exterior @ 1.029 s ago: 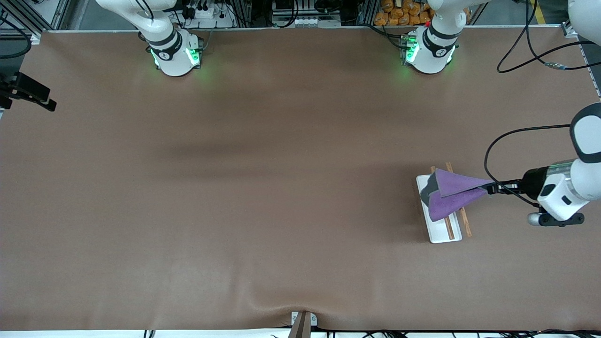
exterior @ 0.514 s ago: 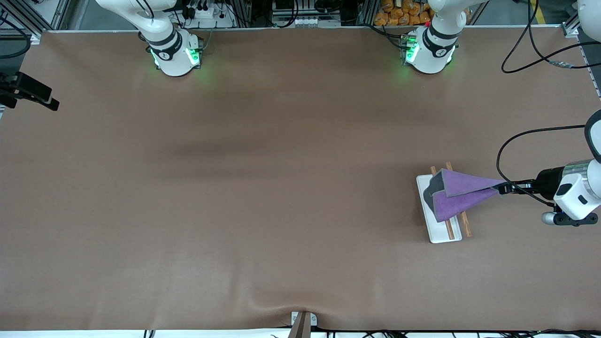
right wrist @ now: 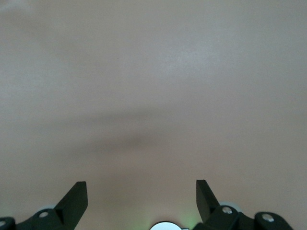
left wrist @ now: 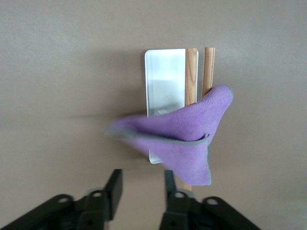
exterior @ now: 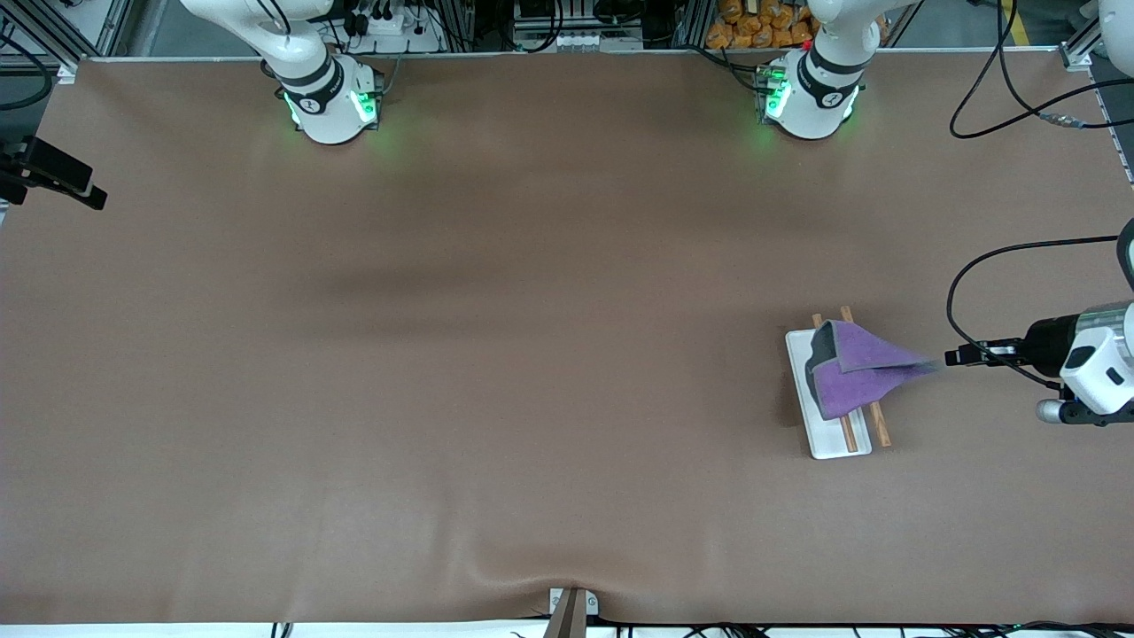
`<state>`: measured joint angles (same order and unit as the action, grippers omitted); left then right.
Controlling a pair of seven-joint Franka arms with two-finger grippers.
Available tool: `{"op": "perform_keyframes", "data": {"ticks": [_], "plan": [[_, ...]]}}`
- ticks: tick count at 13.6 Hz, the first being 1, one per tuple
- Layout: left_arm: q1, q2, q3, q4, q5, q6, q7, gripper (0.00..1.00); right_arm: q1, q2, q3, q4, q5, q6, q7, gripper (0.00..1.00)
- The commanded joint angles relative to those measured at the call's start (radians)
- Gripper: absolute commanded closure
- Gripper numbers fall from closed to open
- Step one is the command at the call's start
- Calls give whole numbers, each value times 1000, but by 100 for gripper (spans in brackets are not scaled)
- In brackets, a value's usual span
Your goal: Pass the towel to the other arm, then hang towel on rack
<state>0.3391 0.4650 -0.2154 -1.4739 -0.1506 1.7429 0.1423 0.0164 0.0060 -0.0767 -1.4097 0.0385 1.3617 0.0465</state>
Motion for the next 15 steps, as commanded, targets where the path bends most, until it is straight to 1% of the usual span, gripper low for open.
{"op": "perform_keyframes", "data": {"ticks": [1, 5, 8, 11, 14, 15], "plan": [[6, -45, -10, 3, 19, -6, 11, 0, -6, -11, 0, -3, 18, -1, 13, 0], [-2, -156, -19, 3, 19, -51, -1, 0, -4, -11, 2, 0, 21, 0, 12, 0], [-12, -238, -32, 3, 20, -83, -67, 0, 2, -11, 3, 0, 20, 0, 13, 0], [-15, -311, -94, 1, 78, -97, -166, 0, -4, -11, 2, 0, 21, 2, 12, 0], [-14, -368, -163, 3, 187, -98, -243, 0, -4, -11, 2, 0, 12, 2, 9, 0], [-14, -376, -165, 3, 198, -103, -240, 0, -3, -11, 2, 0, 8, 3, 9, 0]]}}
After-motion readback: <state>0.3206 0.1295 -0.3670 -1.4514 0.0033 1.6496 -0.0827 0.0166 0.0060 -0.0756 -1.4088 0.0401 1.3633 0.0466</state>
